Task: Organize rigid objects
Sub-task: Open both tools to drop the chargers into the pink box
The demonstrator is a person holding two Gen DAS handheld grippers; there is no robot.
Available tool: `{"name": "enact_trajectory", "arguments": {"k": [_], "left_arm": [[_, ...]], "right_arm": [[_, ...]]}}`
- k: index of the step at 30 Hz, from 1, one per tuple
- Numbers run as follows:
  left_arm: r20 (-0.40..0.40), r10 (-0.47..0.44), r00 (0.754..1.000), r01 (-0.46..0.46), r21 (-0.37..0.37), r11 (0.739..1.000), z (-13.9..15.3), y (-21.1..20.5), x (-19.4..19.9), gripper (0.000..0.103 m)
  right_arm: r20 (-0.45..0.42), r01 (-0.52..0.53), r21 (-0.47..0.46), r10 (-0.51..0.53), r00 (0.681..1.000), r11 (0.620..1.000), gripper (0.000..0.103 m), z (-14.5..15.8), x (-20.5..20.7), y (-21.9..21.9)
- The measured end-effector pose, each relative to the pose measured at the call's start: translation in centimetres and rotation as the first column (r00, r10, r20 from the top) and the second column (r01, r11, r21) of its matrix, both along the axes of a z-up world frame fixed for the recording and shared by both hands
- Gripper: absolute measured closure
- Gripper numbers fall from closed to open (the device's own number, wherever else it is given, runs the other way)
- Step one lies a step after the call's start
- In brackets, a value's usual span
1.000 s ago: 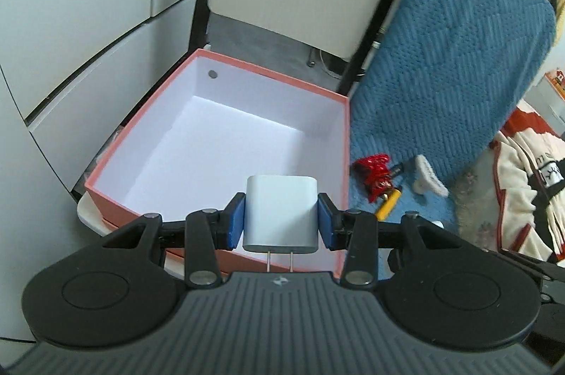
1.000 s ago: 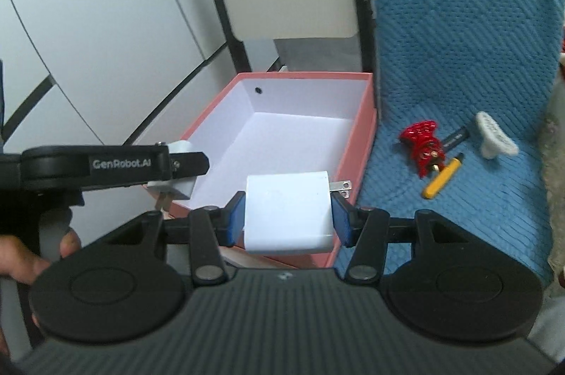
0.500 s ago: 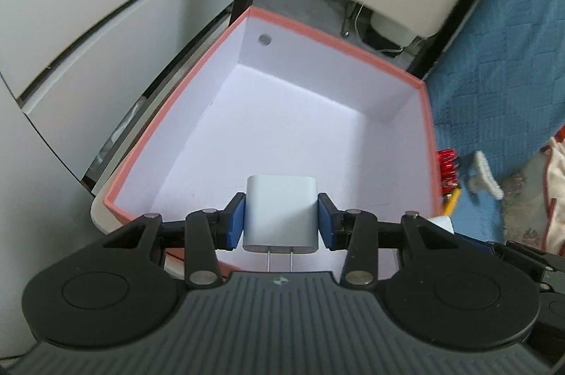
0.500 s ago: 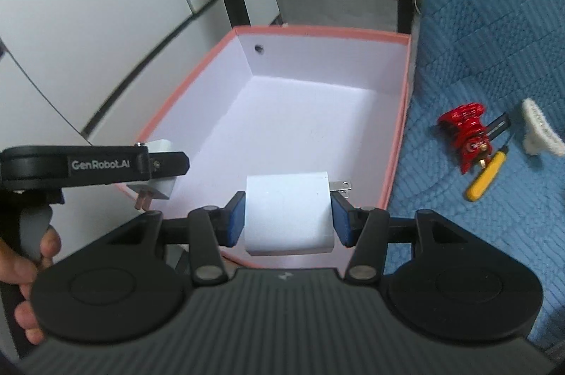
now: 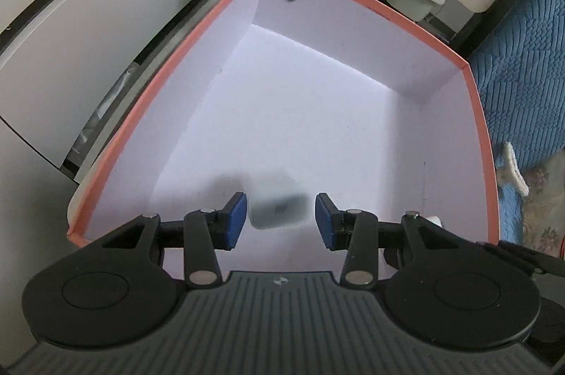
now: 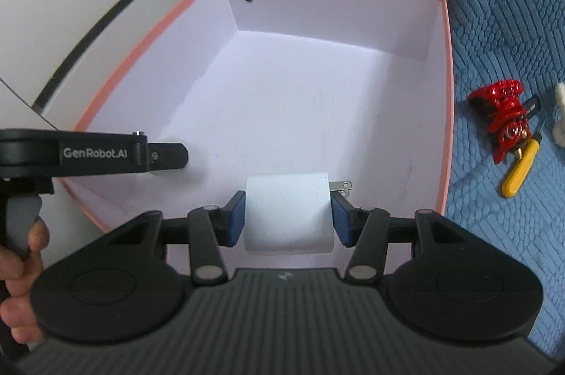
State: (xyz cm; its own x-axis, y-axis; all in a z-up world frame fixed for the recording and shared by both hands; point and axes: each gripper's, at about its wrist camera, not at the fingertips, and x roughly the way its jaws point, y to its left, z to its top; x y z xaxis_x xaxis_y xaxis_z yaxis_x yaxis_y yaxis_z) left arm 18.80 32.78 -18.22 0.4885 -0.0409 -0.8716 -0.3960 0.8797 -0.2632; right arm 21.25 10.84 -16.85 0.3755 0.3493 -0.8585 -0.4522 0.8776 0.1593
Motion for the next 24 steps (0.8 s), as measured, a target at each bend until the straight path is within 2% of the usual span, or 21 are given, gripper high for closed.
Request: {"name": "enact_trajectory", "arguments": {"k": [4, 9, 24], "left_arm": [[0.011, 0.012, 1.000, -0.012, 0.011, 1.000, 0.8, 0.2, -0.2, 0.049], [0.027, 0.015, 1.000, -0.016, 0.027, 1.000, 2.2, -0.4, -1.3, 0.049], [0.136, -0.025, 0.990, 0.016, 0.068, 0.998, 8.5, -6.1, -4.9, 0.049]], "right_arm": [[-0.013, 0.004, 0.008, -0.003, 1.000, 1.000, 0.049, 0.2, -0.2, -0.2], [0.022, -0.019, 0.019, 0.019, 1.000, 1.000, 0.039, 1.5, -0.9, -0.4], [0.121, 0.008, 0.076, -0.017, 0.993, 0.997, 0.039, 6.8, -5.2, -5.4]]}}
